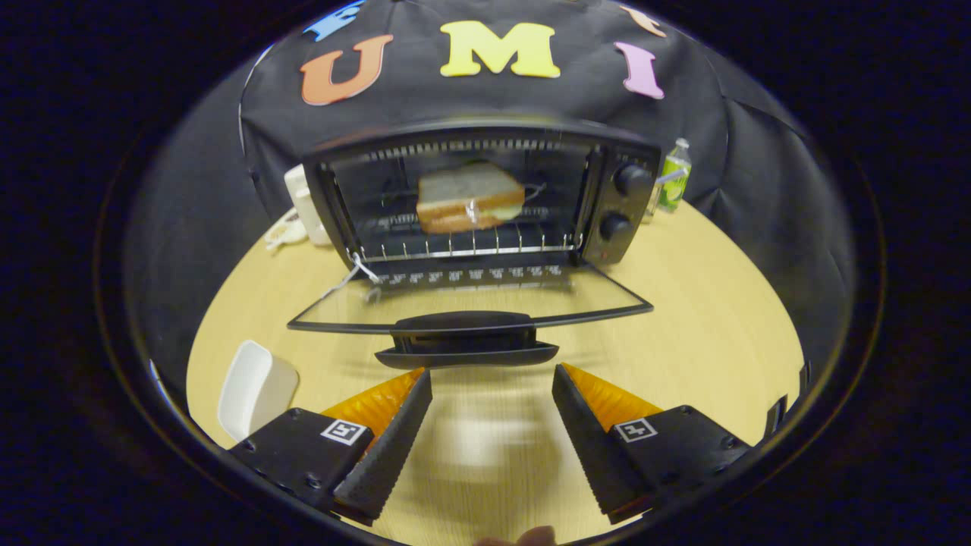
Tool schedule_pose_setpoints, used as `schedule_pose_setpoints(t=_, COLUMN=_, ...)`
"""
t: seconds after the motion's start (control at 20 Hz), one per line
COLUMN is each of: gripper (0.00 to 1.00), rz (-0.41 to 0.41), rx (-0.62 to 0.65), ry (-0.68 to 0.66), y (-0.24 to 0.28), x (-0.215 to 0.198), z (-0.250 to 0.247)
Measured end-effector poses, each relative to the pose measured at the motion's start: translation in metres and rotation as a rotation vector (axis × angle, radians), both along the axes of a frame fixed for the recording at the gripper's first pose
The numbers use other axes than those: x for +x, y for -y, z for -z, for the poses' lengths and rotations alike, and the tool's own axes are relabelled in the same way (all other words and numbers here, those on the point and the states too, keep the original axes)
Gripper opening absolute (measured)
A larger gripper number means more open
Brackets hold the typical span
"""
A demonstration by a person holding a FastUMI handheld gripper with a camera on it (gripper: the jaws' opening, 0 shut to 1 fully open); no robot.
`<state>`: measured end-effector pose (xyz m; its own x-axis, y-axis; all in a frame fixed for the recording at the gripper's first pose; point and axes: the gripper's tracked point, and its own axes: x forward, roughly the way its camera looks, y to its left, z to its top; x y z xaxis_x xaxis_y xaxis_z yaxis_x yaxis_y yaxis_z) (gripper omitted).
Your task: Open the toaster oven, put the food inside, and close the toaster oven door.
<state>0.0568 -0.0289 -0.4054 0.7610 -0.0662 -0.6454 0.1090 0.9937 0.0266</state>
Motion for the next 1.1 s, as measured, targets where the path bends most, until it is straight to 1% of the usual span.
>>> schedule_pose_setpoints(t=0.15, gripper=1.0, rz=-0.027, rx=-0.04, ry=0.106, y=0.002, x=0.025, z=-0.052)
schedule_pose_setpoints(t=0.3, gripper=1.0, rz=-0.04, rx=-0.077, ry=0.179, y=0.003, x=0.029, z=-0.093)
schedule_pose_setpoints(t=0.45, gripper=1.0, rz=-0.039, rx=-0.081, ry=0.268, y=-0.001, x=0.013, z=-0.145)
schedule_pose_setpoints(t=0.55, gripper=1.0, rz=-0.04, rx=-0.082, ry=0.333, y=-0.002, x=0.012, z=-0.189)
schedule_pose_setpoints(t=0.65, gripper=1.0, rz=-0.042, rx=-0.089, ry=0.401, y=-0.007, x=0.001, z=-0.234)
schedule_pose_setpoints(t=0.85, gripper=1.0, rz=-0.029, rx=-0.078, ry=0.519, y=-0.021, x=-0.023, z=-0.308)
schedule_pose_setpoints(t=1.0, gripper=1.0, rz=-0.029, rx=-0.078, ry=0.595, y=-0.032, x=-0.052, z=-0.347)
schedule_pose_setpoints(t=1.1, gripper=1.0, rz=-0.038, rx=-0.092, ry=0.637, y=-0.041, x=-0.071, z=-0.363)
